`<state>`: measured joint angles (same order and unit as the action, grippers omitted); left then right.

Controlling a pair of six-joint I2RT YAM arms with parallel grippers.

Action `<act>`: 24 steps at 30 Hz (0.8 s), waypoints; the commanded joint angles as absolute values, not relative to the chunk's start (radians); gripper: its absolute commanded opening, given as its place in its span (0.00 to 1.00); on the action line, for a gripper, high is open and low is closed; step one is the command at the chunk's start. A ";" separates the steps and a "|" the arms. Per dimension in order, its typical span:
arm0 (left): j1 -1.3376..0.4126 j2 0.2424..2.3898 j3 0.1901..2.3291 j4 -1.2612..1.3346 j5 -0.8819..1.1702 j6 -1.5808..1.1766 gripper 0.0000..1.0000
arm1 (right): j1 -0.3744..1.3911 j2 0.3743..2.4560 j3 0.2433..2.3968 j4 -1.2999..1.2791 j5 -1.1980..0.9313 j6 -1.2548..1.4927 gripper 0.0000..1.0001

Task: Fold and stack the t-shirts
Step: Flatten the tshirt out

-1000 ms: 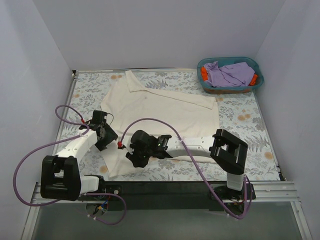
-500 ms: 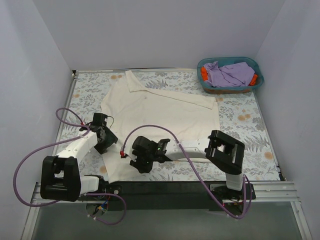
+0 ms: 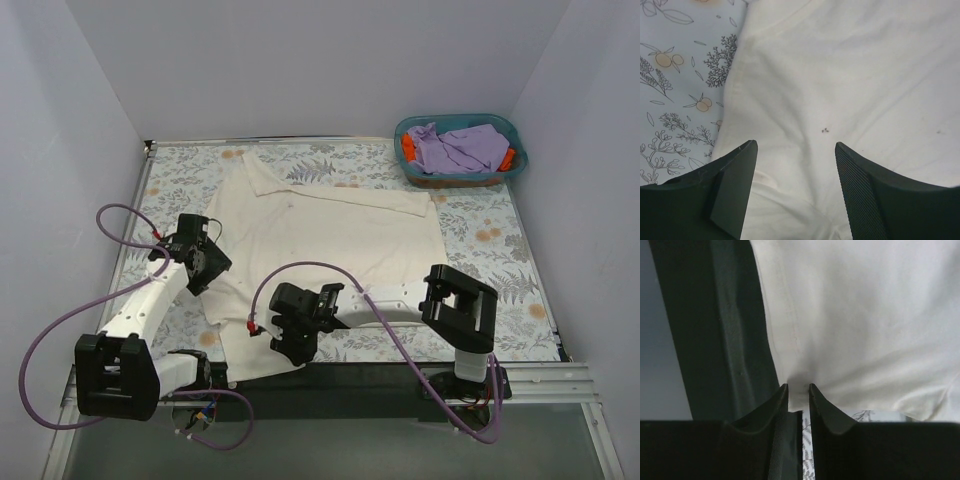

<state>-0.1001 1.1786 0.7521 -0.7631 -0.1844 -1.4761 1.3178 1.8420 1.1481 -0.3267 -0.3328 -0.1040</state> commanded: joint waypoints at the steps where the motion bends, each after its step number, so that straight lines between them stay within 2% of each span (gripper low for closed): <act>1: -0.095 1.143 0.818 -0.788 -0.189 -1.448 0.60 | 1.344 1.771 1.173 -0.448 -0.381 -0.129 0.26; 3: -0.095 1.146 0.824 -0.776 -0.169 -1.440 0.61 | 1.342 1.734 1.180 -0.454 -0.316 -0.126 0.28; 7: -0.095 1.183 0.824 -0.739 -0.118 -1.431 0.63 | 1.283 1.643 1.184 -0.472 -0.146 -0.098 0.50; 8: -0.095 1.192 0.822 -0.727 -0.104 -1.431 0.63 | 1.234 1.632 1.172 -0.477 -0.132 -0.077 0.52; 17: -0.095 1.258 0.713 -0.621 -0.097 -1.492 0.63 | 0.884 1.510 0.980 -0.476 -0.005 0.073 0.49; 24: -0.091 1.292 0.627 -0.601 -0.130 -1.557 0.63 | 0.781 1.471 0.830 -0.443 0.040 0.159 0.50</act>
<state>-0.0990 1.2888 0.6491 -0.6216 -0.1070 -1.5173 0.7910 1.5089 0.8520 -0.4580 0.0223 0.1005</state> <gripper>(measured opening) 0.626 0.496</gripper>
